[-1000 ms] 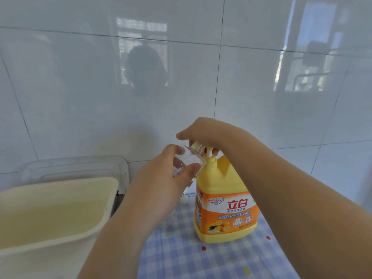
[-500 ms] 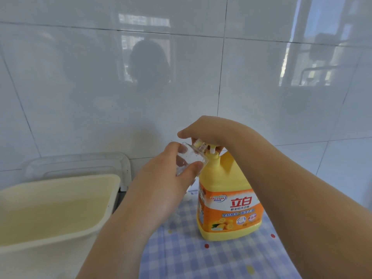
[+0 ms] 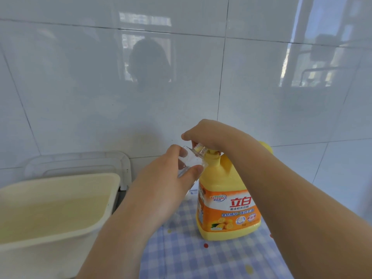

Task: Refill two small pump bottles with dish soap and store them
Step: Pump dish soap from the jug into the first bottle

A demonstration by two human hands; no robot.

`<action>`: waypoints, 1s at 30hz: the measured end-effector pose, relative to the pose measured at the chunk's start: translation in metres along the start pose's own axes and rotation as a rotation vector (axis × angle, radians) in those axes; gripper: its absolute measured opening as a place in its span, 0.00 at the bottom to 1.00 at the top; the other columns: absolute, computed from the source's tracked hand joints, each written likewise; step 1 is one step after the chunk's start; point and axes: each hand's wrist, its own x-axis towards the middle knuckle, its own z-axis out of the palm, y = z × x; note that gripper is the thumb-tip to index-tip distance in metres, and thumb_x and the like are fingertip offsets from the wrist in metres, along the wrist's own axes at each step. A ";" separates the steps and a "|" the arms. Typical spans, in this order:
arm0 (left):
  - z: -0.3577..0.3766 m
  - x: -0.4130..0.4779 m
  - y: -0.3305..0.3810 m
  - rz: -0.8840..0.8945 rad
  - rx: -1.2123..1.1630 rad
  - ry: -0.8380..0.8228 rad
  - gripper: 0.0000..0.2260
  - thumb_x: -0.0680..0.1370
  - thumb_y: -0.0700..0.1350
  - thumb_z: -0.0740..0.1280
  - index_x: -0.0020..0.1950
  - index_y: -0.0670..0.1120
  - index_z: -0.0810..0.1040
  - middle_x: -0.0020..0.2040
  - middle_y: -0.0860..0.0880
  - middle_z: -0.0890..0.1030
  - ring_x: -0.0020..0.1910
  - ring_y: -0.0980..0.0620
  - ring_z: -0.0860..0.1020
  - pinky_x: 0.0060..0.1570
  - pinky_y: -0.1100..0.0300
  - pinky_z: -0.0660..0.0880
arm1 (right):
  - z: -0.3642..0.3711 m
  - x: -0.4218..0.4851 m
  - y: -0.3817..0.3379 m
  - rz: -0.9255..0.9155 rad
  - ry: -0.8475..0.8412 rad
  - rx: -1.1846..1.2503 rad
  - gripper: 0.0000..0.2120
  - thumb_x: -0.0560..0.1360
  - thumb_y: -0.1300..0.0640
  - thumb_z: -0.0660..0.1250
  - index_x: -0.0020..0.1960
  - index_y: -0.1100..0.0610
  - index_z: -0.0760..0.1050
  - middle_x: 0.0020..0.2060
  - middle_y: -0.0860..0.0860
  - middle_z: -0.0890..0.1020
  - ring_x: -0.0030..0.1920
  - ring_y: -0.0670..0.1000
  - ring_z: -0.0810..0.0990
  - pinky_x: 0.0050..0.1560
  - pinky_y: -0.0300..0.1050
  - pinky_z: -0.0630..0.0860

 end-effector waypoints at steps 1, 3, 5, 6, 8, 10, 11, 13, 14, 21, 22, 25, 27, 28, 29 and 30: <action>0.000 0.000 0.000 0.002 0.010 0.000 0.16 0.76 0.63 0.61 0.60 0.58 0.67 0.53 0.59 0.78 0.49 0.57 0.81 0.50 0.51 0.78 | 0.000 0.000 0.000 0.004 0.001 0.000 0.16 0.80 0.52 0.60 0.60 0.62 0.76 0.49 0.56 0.79 0.36 0.49 0.71 0.35 0.42 0.67; 0.000 0.000 0.001 0.006 0.029 0.006 0.16 0.76 0.63 0.61 0.60 0.58 0.67 0.53 0.59 0.79 0.49 0.58 0.81 0.50 0.52 0.78 | 0.001 0.002 -0.001 0.007 0.004 -0.002 0.17 0.80 0.54 0.60 0.61 0.64 0.76 0.54 0.57 0.81 0.34 0.48 0.68 0.32 0.40 0.64; -0.001 0.000 0.002 0.010 0.042 0.013 0.17 0.76 0.63 0.61 0.61 0.58 0.67 0.53 0.59 0.79 0.49 0.58 0.81 0.50 0.53 0.78 | 0.001 0.003 -0.002 0.020 0.008 -0.001 0.17 0.79 0.56 0.59 0.62 0.64 0.76 0.47 0.56 0.82 0.34 0.49 0.67 0.31 0.40 0.63; -0.001 -0.001 0.002 0.012 0.048 0.016 0.17 0.76 0.63 0.61 0.61 0.58 0.67 0.53 0.59 0.79 0.49 0.58 0.81 0.50 0.54 0.78 | 0.001 0.003 -0.003 0.032 0.008 -0.008 0.17 0.79 0.56 0.59 0.62 0.64 0.76 0.39 0.54 0.78 0.32 0.48 0.66 0.31 0.40 0.62; -0.001 0.000 0.002 0.011 0.052 0.020 0.17 0.76 0.63 0.61 0.61 0.58 0.67 0.53 0.59 0.79 0.49 0.58 0.80 0.50 0.54 0.78 | 0.000 0.002 -0.006 0.040 0.017 -0.040 0.17 0.78 0.57 0.59 0.63 0.64 0.75 0.33 0.50 0.68 0.29 0.48 0.64 0.30 0.40 0.62; -0.001 0.000 0.002 0.006 0.048 0.024 0.17 0.76 0.63 0.61 0.61 0.58 0.67 0.52 0.59 0.79 0.49 0.58 0.81 0.50 0.53 0.78 | -0.001 0.001 -0.006 0.027 0.017 -0.064 0.16 0.78 0.59 0.58 0.61 0.66 0.75 0.31 0.50 0.66 0.28 0.48 0.62 0.30 0.40 0.61; -0.001 -0.001 0.002 0.005 0.047 0.027 0.17 0.76 0.63 0.61 0.61 0.58 0.67 0.53 0.59 0.79 0.49 0.58 0.81 0.50 0.53 0.78 | -0.002 0.000 -0.006 0.018 0.005 -0.076 0.15 0.78 0.60 0.57 0.57 0.67 0.76 0.30 0.51 0.65 0.27 0.49 0.61 0.29 0.39 0.61; -0.002 -0.001 0.004 0.007 0.044 0.037 0.18 0.76 0.63 0.61 0.62 0.58 0.67 0.55 0.59 0.78 0.50 0.58 0.80 0.51 0.55 0.77 | -0.004 -0.002 -0.006 0.009 -0.012 -0.091 0.11 0.78 0.63 0.56 0.45 0.63 0.76 0.31 0.54 0.69 0.26 0.50 0.63 0.29 0.39 0.62; -0.002 -0.002 0.005 0.010 0.039 0.047 0.18 0.76 0.63 0.60 0.63 0.58 0.67 0.55 0.60 0.78 0.51 0.58 0.80 0.51 0.55 0.77 | -0.006 -0.003 -0.007 0.003 0.000 -0.097 0.10 0.78 0.63 0.55 0.43 0.61 0.74 0.32 0.56 0.73 0.25 0.51 0.66 0.29 0.38 0.65; -0.003 -0.004 0.008 0.014 0.035 0.067 0.19 0.76 0.63 0.59 0.64 0.59 0.66 0.55 0.61 0.78 0.51 0.59 0.80 0.50 0.57 0.76 | -0.011 -0.003 -0.009 0.022 -0.018 -0.079 0.15 0.78 0.60 0.55 0.55 0.66 0.78 0.32 0.57 0.76 0.25 0.54 0.73 0.30 0.40 0.71; -0.003 -0.004 0.008 0.016 0.034 0.066 0.19 0.76 0.63 0.59 0.64 0.59 0.66 0.55 0.61 0.78 0.51 0.59 0.80 0.51 0.57 0.76 | -0.011 -0.003 -0.010 0.021 -0.028 -0.087 0.15 0.79 0.59 0.55 0.55 0.65 0.77 0.32 0.57 0.75 0.25 0.54 0.72 0.30 0.40 0.70; -0.003 -0.004 0.008 0.017 0.028 0.061 0.19 0.76 0.63 0.60 0.64 0.58 0.66 0.55 0.60 0.78 0.51 0.59 0.80 0.51 0.56 0.77 | -0.012 -0.002 -0.011 0.027 -0.045 -0.096 0.11 0.79 0.58 0.55 0.49 0.62 0.74 0.33 0.56 0.74 0.26 0.54 0.72 0.32 0.41 0.70; -0.003 -0.003 0.008 0.012 0.028 0.057 0.19 0.76 0.63 0.60 0.64 0.58 0.66 0.55 0.60 0.78 0.51 0.58 0.80 0.51 0.55 0.77 | -0.012 -0.002 -0.012 0.027 -0.053 -0.097 0.10 0.80 0.58 0.54 0.48 0.62 0.73 0.35 0.56 0.75 0.27 0.55 0.72 0.33 0.42 0.71; -0.003 -0.003 0.008 0.009 0.027 0.056 0.18 0.76 0.63 0.60 0.63 0.58 0.66 0.55 0.60 0.78 0.51 0.58 0.80 0.51 0.55 0.77 | -0.011 -0.001 -0.012 0.029 -0.060 -0.096 0.11 0.80 0.58 0.54 0.49 0.62 0.73 0.37 0.57 0.75 0.28 0.55 0.73 0.33 0.42 0.71; -0.003 -0.003 0.007 0.008 0.028 0.053 0.18 0.76 0.63 0.60 0.63 0.58 0.67 0.55 0.60 0.78 0.51 0.58 0.80 0.51 0.55 0.77 | -0.011 -0.001 -0.011 0.033 -0.068 -0.098 0.12 0.80 0.57 0.54 0.50 0.62 0.73 0.39 0.58 0.76 0.29 0.55 0.73 0.34 0.43 0.71; -0.003 -0.003 0.007 0.008 0.032 0.049 0.18 0.76 0.63 0.60 0.63 0.58 0.67 0.55 0.60 0.79 0.51 0.58 0.80 0.51 0.56 0.77 | -0.010 -0.002 -0.011 0.034 -0.071 -0.105 0.12 0.80 0.57 0.54 0.50 0.63 0.73 0.40 0.59 0.77 0.29 0.56 0.73 0.34 0.43 0.72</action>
